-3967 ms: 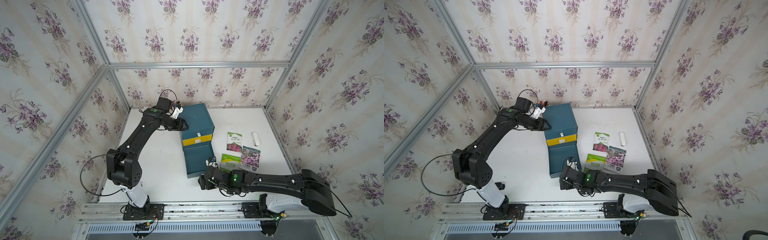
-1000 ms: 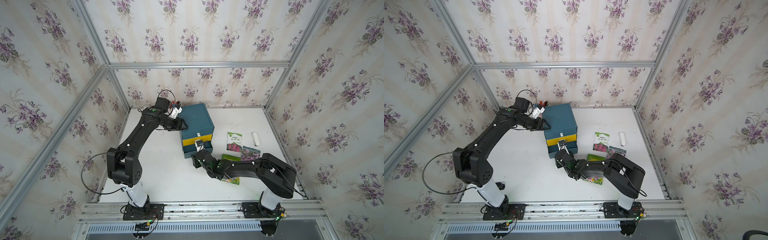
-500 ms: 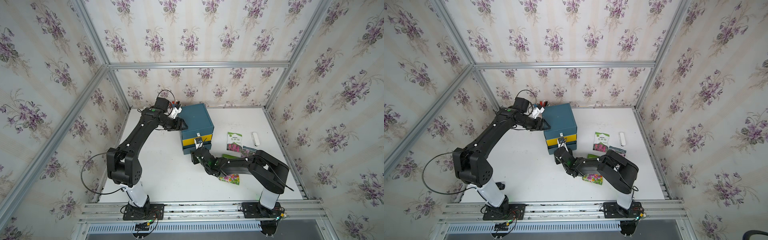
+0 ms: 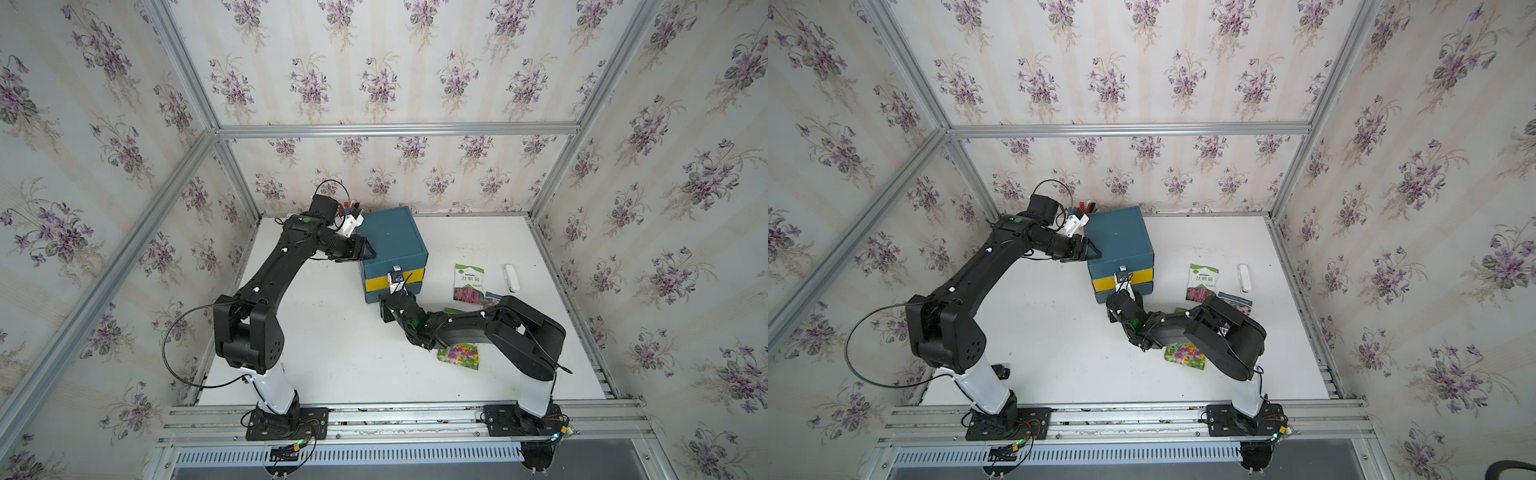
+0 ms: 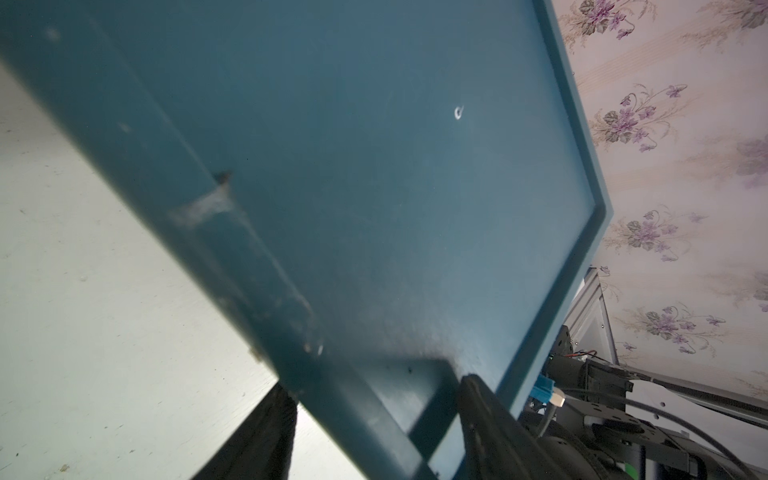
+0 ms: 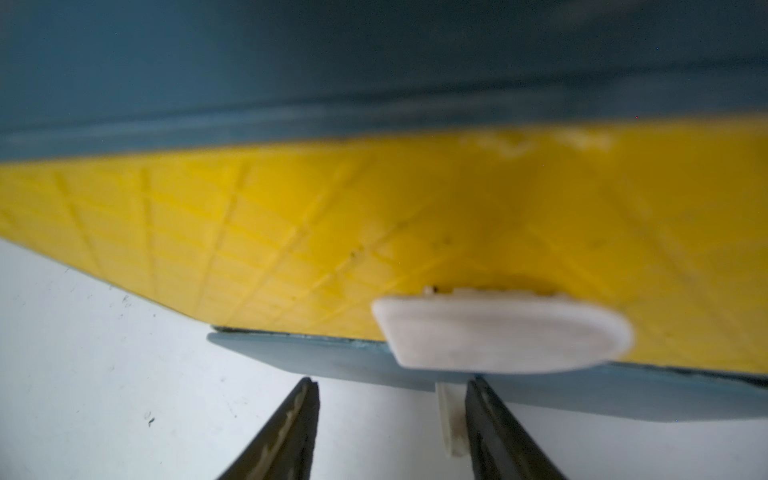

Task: Take the seed bags out of the drawer
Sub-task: Close the drawer in the storage box, then reset both arms

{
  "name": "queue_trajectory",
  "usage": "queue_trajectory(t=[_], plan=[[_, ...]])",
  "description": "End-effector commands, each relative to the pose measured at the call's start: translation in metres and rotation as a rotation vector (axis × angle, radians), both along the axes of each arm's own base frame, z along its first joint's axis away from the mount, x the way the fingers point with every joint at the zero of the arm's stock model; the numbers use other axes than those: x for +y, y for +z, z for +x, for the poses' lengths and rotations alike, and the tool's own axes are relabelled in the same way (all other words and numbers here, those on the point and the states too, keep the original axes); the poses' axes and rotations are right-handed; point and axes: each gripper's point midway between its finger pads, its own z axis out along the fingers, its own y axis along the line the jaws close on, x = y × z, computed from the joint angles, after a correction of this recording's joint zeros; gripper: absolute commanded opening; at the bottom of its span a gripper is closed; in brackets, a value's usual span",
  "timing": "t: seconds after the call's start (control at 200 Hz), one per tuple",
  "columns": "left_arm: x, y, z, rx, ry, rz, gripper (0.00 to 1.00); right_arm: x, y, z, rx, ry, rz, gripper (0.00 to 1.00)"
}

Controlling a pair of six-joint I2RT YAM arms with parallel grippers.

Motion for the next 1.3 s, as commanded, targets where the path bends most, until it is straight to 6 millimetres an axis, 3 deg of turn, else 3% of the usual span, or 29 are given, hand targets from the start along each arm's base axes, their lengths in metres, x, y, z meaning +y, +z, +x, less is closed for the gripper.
queue_trajectory(t=[0.0, 0.29, 0.649, 0.834, 1.034, 1.169, 1.299], plan=[[0.035, -0.045, -0.029, 0.16, 0.016, 0.236, 0.64, 0.001, 0.007, 0.008, -0.029, -0.024, 0.028, 0.6], [0.037, -0.046, -0.028, 0.163, 0.02, 0.234, 0.64, -0.001, 0.008, 0.007, -0.013, -0.022, 0.023, 0.62], [0.035, -0.03, -0.017, 0.115, 0.037, 0.213, 0.69, -0.031, 0.023, -0.018, 0.043, -0.031, 0.019, 0.76], [0.034, -0.005, -0.004, 0.032, 0.07, 0.196, 0.78, -0.052, 0.035, -0.031, 0.052, -0.042, 0.018, 0.82], [0.037, 0.034, 0.006, -0.104, 0.126, 0.17, 1.0, -0.064, 0.045, -0.042, 0.082, -0.022, 0.016, 0.9], [0.04, 0.066, 0.008, -0.215, 0.163, 0.148, 1.0, -0.075, 0.056, -0.047, 0.1, -0.032, 0.032, 0.96], [0.053, 0.083, 0.003, -0.308, 0.21, 0.171, 1.0, -0.094, 0.07, -0.046, 0.11, -0.046, 0.064, 1.0]])
